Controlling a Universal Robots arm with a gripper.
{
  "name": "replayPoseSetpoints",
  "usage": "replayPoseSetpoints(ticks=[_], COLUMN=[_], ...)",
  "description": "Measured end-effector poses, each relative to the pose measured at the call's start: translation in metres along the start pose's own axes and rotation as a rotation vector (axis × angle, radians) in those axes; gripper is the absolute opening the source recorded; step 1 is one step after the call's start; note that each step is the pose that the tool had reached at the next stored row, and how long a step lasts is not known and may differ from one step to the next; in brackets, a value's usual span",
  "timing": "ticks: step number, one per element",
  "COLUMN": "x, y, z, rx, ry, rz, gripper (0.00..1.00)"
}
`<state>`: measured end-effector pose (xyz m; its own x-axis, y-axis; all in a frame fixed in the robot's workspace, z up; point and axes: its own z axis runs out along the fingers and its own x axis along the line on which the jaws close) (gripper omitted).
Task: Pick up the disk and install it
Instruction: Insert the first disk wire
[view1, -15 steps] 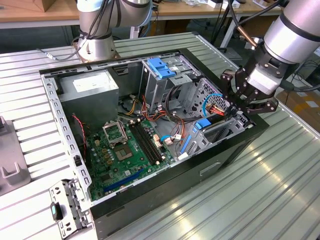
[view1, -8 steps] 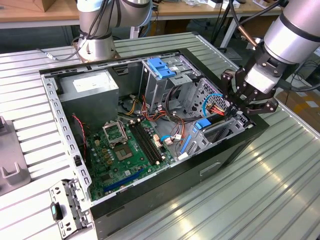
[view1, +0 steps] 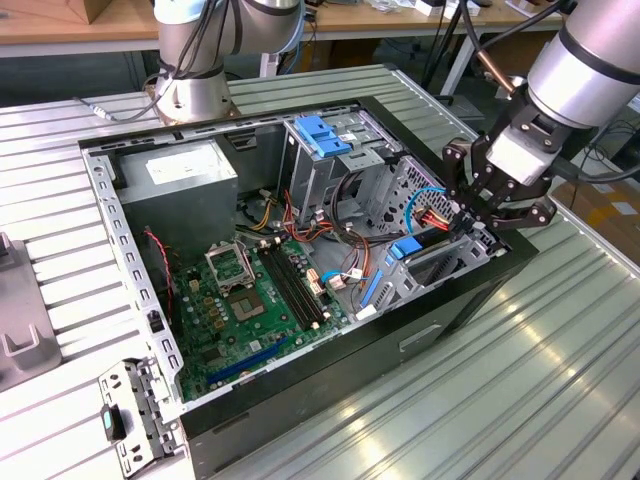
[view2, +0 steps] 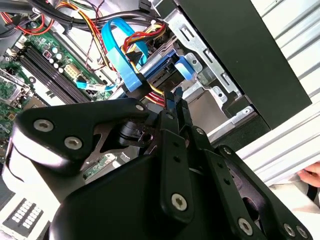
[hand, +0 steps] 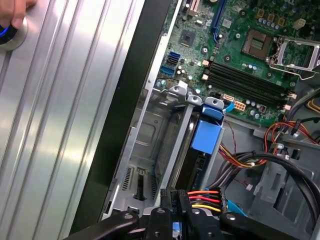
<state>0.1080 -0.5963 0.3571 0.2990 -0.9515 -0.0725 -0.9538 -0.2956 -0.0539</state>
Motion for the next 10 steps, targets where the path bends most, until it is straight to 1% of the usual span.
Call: replayPoseSetpoints(ticks=[3, 10], x=[0.0000, 0.0000], y=[0.0000, 0.0000], z=[0.0002, 0.0003], rx=[0.0018, 0.0046], ry=[0.0013, 0.0034], rz=[0.024, 0.063], gripper=[0.17, 0.17])
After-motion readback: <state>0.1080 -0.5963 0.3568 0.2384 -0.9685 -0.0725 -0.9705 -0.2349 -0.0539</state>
